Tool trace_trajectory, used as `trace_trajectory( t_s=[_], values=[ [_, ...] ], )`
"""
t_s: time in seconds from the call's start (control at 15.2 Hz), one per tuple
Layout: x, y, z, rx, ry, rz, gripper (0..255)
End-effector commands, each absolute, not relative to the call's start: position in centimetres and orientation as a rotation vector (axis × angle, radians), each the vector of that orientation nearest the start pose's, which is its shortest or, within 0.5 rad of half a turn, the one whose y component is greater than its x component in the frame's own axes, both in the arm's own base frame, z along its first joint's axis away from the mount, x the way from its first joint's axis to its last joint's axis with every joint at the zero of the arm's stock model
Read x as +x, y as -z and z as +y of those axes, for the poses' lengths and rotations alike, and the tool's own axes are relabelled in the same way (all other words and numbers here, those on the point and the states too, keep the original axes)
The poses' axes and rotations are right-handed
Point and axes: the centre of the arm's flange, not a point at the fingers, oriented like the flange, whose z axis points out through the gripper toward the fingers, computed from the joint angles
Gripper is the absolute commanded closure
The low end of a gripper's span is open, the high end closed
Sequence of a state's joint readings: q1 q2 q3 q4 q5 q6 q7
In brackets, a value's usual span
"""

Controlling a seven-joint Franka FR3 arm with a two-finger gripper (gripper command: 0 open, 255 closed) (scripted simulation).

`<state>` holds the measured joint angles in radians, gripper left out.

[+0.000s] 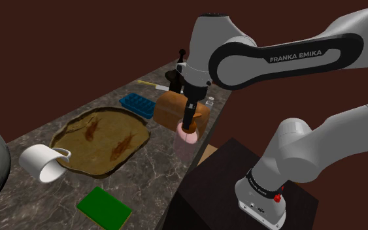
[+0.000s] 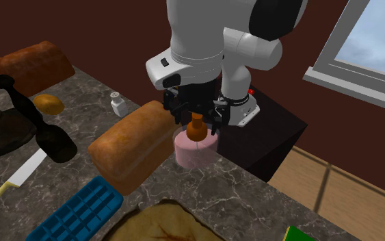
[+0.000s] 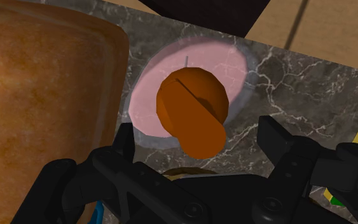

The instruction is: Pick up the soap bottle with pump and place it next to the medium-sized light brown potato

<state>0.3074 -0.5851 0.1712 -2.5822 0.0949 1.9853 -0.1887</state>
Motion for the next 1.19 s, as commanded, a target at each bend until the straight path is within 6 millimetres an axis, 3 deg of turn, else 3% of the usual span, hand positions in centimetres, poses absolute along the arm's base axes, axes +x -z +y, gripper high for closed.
trace_trajectory(
  t_s=[0.0,0.13,0.2,0.79,1.12],
  values=[
    [32.2,-44.7,17.4,-3.011,-0.024,-0.930,0],
    [32.2,-44.7,17.4,-3.011,-0.024,-0.930,0],
    [32.2,-44.7,17.4,-3.011,-0.024,-0.930,255],
    [32.2,-44.7,17.4,-3.011,-0.024,-0.930,255],
    [32.2,-47.3,17.4,-3.011,-0.024,-0.930,255]
  ],
)
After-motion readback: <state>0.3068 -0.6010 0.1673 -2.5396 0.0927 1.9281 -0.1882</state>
